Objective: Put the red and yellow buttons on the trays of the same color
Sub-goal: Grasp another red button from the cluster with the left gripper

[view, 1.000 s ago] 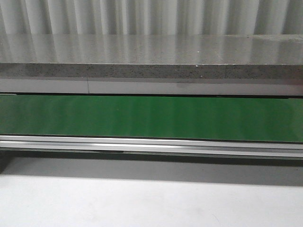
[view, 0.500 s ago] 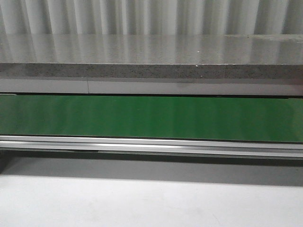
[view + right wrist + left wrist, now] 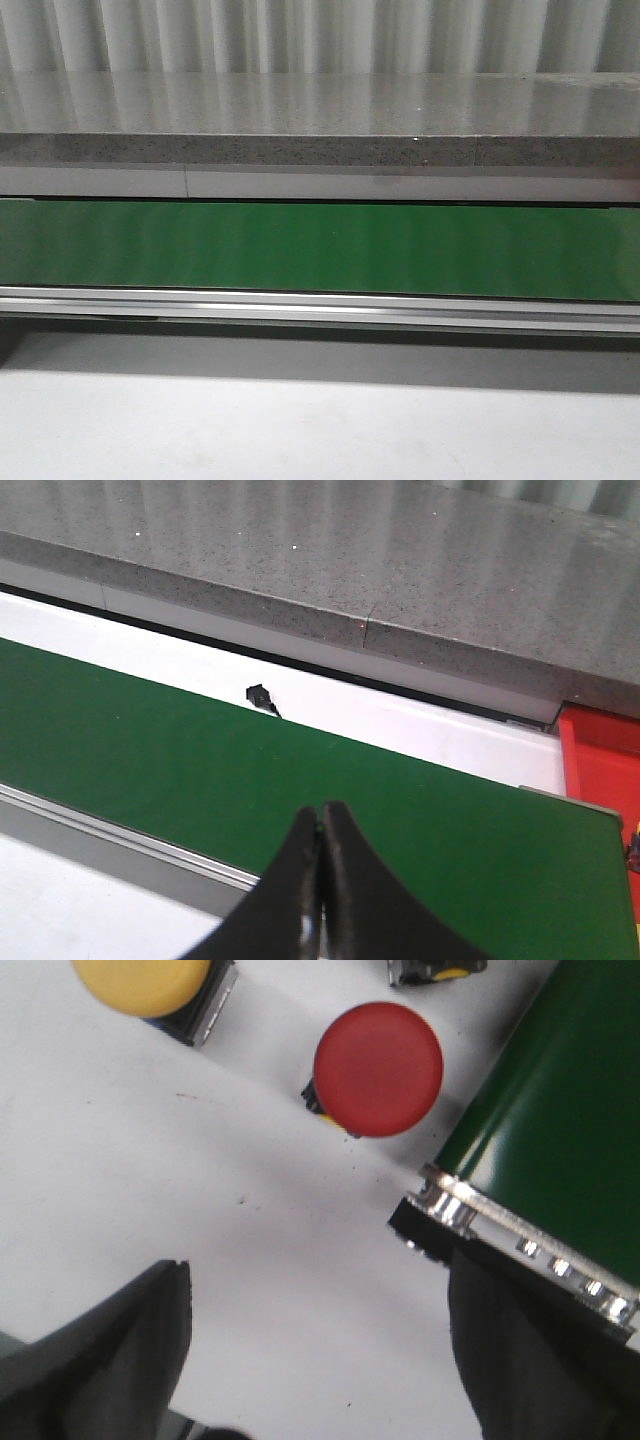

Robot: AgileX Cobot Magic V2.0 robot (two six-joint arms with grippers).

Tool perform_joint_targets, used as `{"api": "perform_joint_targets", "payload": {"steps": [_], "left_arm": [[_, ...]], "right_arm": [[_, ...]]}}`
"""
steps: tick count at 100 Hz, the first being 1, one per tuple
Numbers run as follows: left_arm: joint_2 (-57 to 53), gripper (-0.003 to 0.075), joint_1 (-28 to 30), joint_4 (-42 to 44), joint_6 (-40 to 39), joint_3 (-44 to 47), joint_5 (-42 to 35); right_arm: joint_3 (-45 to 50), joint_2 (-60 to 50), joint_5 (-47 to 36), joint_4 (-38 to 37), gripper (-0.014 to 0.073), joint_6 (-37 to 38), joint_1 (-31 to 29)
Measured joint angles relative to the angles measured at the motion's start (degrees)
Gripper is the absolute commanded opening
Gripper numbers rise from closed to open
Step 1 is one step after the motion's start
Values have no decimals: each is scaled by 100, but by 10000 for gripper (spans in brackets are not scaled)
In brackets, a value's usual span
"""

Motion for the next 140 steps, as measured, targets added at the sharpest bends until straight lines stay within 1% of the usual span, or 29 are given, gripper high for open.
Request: {"api": "perform_joint_targets", "payload": {"steps": [22,56,78,89,94,99,111,121,128,140], "left_arm": [[629,510,8,-368,-82,-460,-23],[1093,510,8,-417,-1268,-752,-269],[1392,510,8,-395,-1638,-793,-195],[1537,505,8,-361,-1702,-793,-201],[1549,479,8,-346,-1705,-793,-233],[1553,437,8,-318,-1715,-793,-253],[1553,298,8,-306,-1718,-793,-332],[1553,211,8,-306,-1718,-793,-400],[1553,182,8,-251,-1728,-793,-414],[1553,179,8,-143,-1728,-793,-423]], "right_arm": [[0,0,0,0,-65,-4,0],[0,0,0,0,-65,-4,0],[0,0,0,0,-65,-4,0],[0,0,0,0,-65,-4,0],[0,0,0,0,-65,-4,0],[0,0,0,0,-65,-4,0],[0,0,0,0,-65,-4,0],[0,0,0,0,-65,-4,0],[0,0,0,0,-65,-4,0],[0,0,0,0,-65,-4,0]]}}
